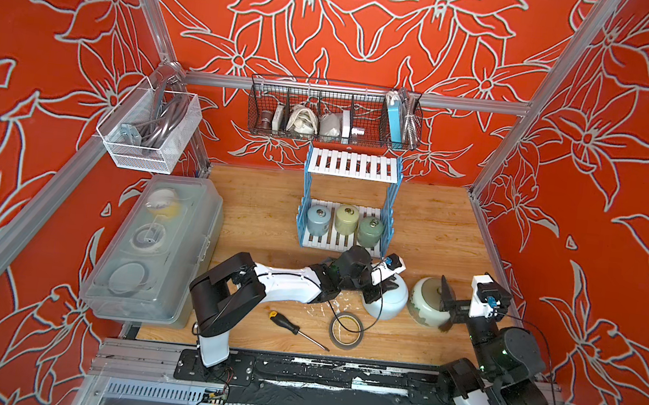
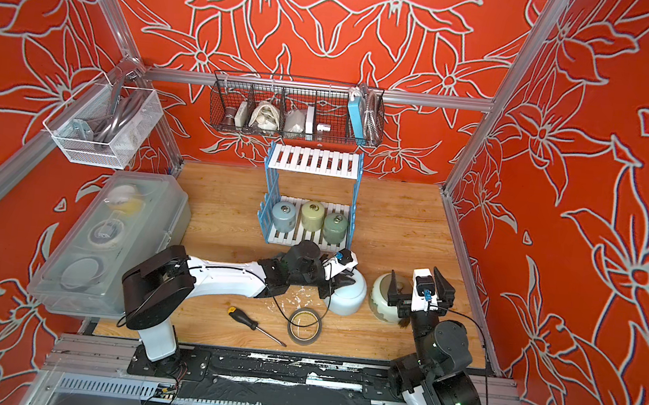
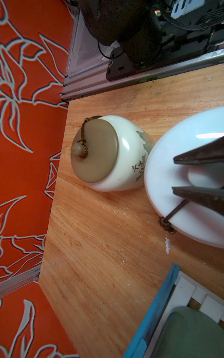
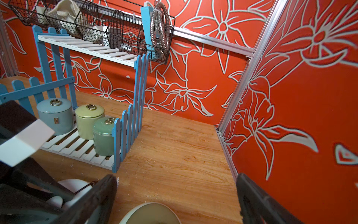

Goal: Remove the tea canisters from the shelf
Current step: Place the tea canister at the center of the board.

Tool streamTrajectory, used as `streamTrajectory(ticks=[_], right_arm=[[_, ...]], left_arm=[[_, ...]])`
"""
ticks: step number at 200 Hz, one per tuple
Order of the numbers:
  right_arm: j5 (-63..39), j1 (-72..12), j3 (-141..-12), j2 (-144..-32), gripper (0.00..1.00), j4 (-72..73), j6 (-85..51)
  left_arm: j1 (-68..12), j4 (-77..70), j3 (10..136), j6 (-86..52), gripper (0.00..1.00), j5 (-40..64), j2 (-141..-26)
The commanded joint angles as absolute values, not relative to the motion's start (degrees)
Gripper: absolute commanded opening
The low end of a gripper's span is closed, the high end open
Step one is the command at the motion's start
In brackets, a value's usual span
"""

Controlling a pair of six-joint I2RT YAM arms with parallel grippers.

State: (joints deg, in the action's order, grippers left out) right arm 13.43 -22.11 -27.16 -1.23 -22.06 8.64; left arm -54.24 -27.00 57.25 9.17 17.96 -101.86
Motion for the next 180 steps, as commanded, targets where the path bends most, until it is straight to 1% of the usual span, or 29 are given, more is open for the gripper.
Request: streamTrajectory(ticks=[1,14,42,62,79,90,97,119,132,141,166,180], right_arm=[[13.63,-21.71,-27.34,-0.44,0.99,-21.45,8.52],[13.45,-21.62,-27.16,-0.42,0.99,-21.35,8.57],[13.65,-21.53,-27.35,-0.48,0.99,-21.51,8.57],[13.57,-21.45,-27.11,-0.43,0.99,-21.29,8.61],[13.70,-21.36,-27.31,-0.43,0.99,-21.48,8.60],[13.70,-21.29,-27.23,-0.44,0.99,-21.32,8.61],[13.62,-21.25,-27.09,-0.43,0.99,-21.16,8.61],[13.44,-21.05,-27.06,-0.40,0.99,-21.25,8.65],[13.54,-21.01,-27.07,-0.51,0.99,-21.20,8.66],[13.49,-20.92,-26.86,-0.36,0.99,-20.97,8.64],[13.34,-20.74,-26.80,-0.44,0.99,-21.08,8.69],[13.53,-20.65,-26.89,-0.44,0.99,-21.04,8.69]], left_arm=[[-55.34,-30.85,56.82,8.52,0.02,17.49,-100.45],[-55.47,-30.35,56.61,8.42,0.07,17.11,-99.84],[-55.57,-30.89,55.52,9.45,0.21,16.83,-99.77],[-55.57,-29.54,55.42,8.40,0.34,16.14,-98.42],[-55.55,-30.21,53.85,8.76,0.48,16.45,-97.49],[-55.57,-31.13,52.70,9.30,0.50,16.20,-96.93],[-55.59,-31.24,52.19,9.17,0.56,15.40,-96.25],[-55.54,-30.76,50.81,9.37,0.59,14.87,-93.97],[-55.55,-32.54,48.64,10.03,0.69,14.52,-92.68],[-55.55,-33.31,47.49,10.24,0.74,14.01,-91.49],[-55.55,-31.50,45.46,10.40,0.77,13.72,-88.08],[-55.55,-32.88,42.68,11.43,0.85,14.41,-86.58]])
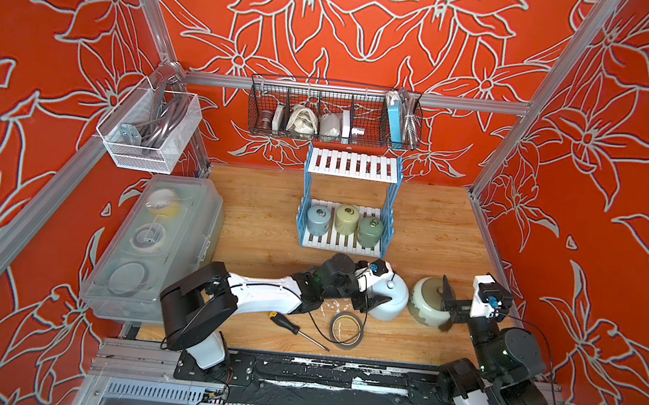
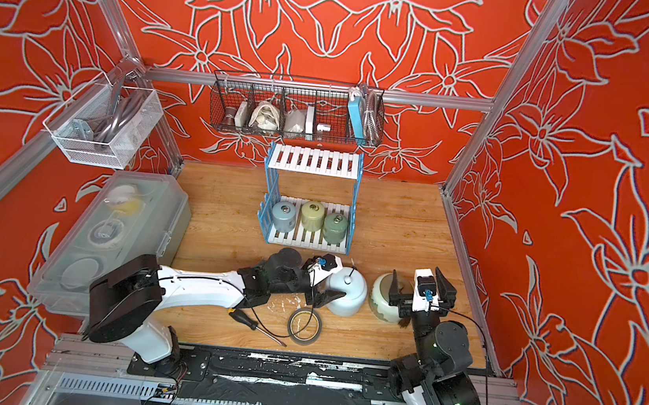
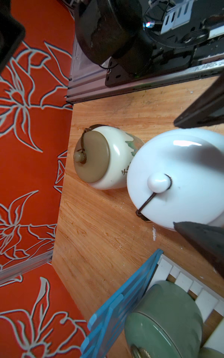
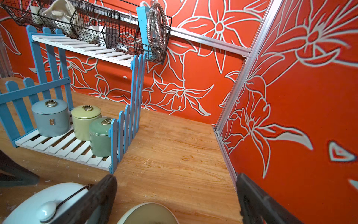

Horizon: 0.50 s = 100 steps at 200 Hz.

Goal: Remove the tea canisters from the shelf
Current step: Place the tea canister at the center of the board.

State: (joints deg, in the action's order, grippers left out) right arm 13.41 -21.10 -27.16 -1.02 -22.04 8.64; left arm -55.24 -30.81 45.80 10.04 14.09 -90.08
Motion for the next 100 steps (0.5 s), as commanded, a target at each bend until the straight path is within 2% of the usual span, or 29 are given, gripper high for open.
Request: streamTrajectory(ticks=[1,66,100], right_arm=[[13.58,-20.61,-26.89,-0.44,0.99,-21.02,8.69],[13.45,-20.32,-26.63,-1.08,0.99,-20.95,8.71],[13.27,-20.28,-26.83,-2.08,0.99,-21.42,8.36]], left_arm=[[-55.55,-32.96,42.52,11.51,0.85,14.46,-86.49],[-54.95,-29.73,35.60,13.88,0.92,14.20,-76.99],[-49.94,-25.39,33.63,12.39,0.95,18.20,-72.25]])
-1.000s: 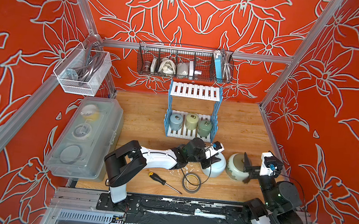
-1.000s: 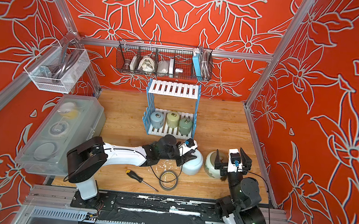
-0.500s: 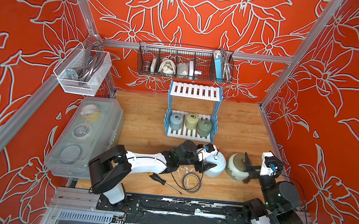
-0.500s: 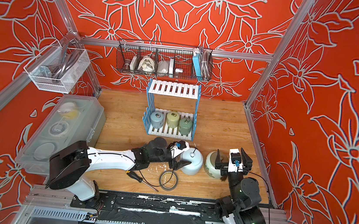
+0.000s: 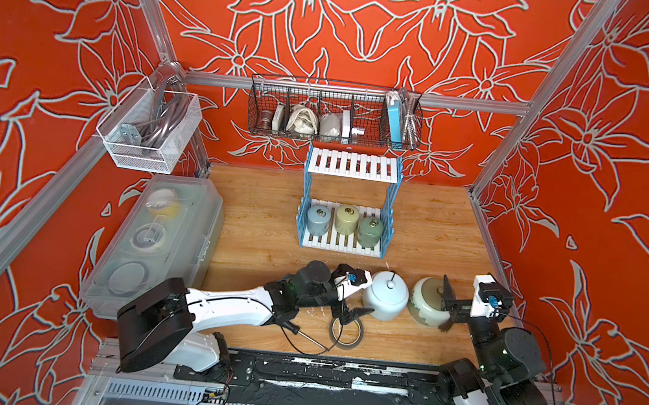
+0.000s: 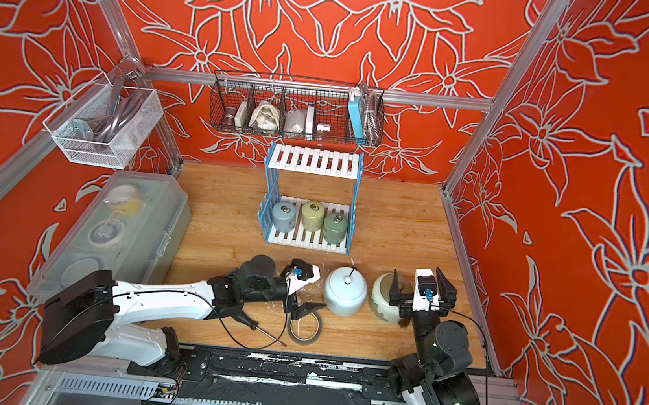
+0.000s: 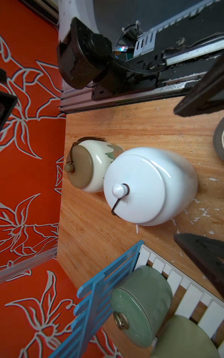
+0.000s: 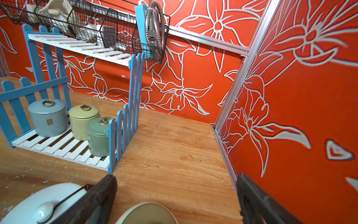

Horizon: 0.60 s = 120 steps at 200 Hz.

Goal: Remove the tea canisters from the shelf
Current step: Place the tea canister at the center of the board, then pick up the tea canister from the shelf.

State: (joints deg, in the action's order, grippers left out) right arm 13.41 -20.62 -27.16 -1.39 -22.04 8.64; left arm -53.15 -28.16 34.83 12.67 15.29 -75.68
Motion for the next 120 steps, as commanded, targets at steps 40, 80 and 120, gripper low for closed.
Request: streamTrajectory(ticks=[40,80,120], right_arm=[[13.05,-20.30,-27.51,-4.55,0.99,-22.07,7.78],[12.97,-20.30,-28.29,-6.14,0.99,-22.71,7.51],[11.13,-20.30,-30.52,-8.67,0.99,-24.71,7.32]], left_arm=[[-42.03,-17.47,33.16,9.96,0.98,22.68,-65.90],[-34.76,-12.03,31.02,9.60,0.99,25.72,-59.30],[-27.79,-5.69,29.79,9.48,0.99,28.10,-51.65]])
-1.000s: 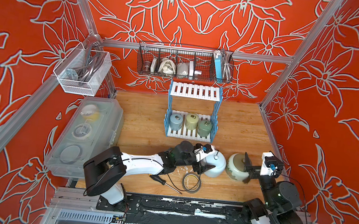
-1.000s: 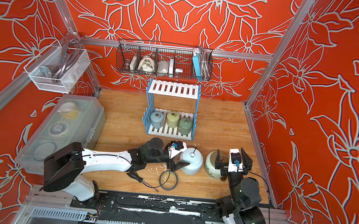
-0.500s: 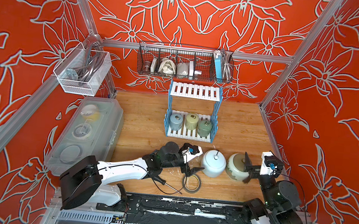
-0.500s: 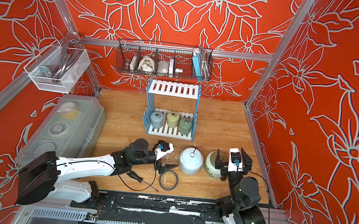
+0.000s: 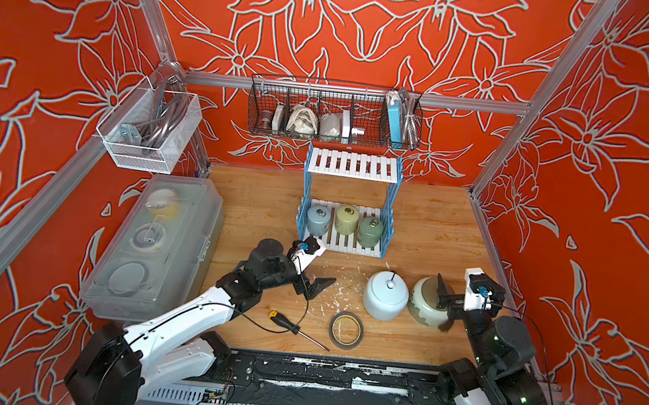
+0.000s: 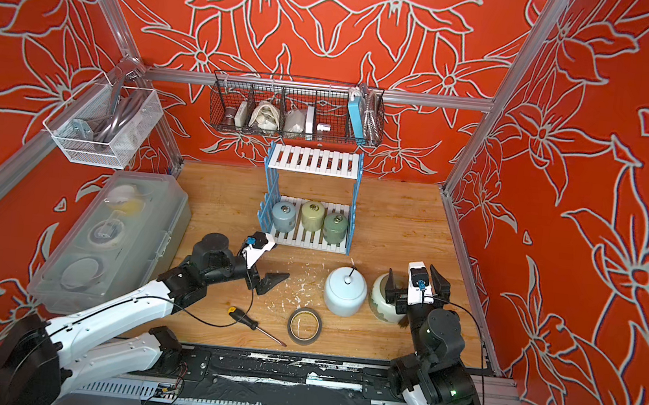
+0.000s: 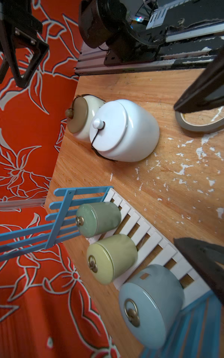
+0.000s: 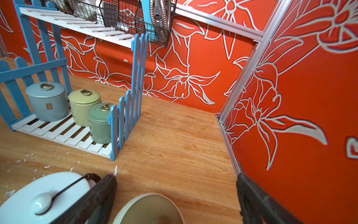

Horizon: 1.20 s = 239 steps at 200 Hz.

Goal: Remove the tea canisters from the shelf
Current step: Pick up the tea canister from the shelf.

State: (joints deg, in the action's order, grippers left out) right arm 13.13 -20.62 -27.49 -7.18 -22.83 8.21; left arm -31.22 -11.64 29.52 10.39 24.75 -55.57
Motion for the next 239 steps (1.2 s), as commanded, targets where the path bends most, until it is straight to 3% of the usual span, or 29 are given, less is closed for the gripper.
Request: streamTrajectory(ticks=[1,53,156,239], right_arm=[[10.97,-20.30,-30.60,-8.77,0.99,-24.84,7.31],[5.39,-20.34,-35.74,-15.82,0.99,-26.66,7.10],[-1.45,-20.56,-54.70,-38.10,0.99,-32.87,0.51],[-6.01,-21.87,-62.30,-53.89,0.99,-30.02,-4.21]], left_arm=[[-27.56,-5.53,29.79,9.44,0.99,28.20,-51.45],[-18.32,2.12,28.75,7.83,0.99,28.50,-41.72],[-9.16,17.66,34.87,0.80,0.99,23.35,-29.13],[-0.54,15.32,31.05,-7.73,0.99,16.75,-23.09]])
